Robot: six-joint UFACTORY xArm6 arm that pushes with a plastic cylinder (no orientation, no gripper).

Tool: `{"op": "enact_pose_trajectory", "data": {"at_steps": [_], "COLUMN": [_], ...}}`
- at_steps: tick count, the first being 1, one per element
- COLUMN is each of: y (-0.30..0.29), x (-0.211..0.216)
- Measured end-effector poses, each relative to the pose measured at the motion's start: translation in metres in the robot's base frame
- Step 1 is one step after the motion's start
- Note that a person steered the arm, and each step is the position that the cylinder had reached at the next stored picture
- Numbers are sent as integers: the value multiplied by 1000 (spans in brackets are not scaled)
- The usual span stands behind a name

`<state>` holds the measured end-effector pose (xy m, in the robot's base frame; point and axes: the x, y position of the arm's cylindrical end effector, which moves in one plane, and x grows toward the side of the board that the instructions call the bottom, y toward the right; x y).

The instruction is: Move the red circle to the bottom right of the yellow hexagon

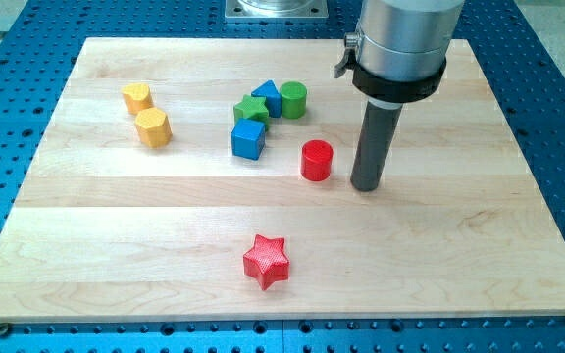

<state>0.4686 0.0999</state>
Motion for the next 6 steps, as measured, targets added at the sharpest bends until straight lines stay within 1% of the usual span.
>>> {"op": "enact_pose_trajectory", "data": {"at_steps": [2, 4, 5, 6], "y": [-14, -54, -90, -136], "x": [-21, -42, -25, 13]}}
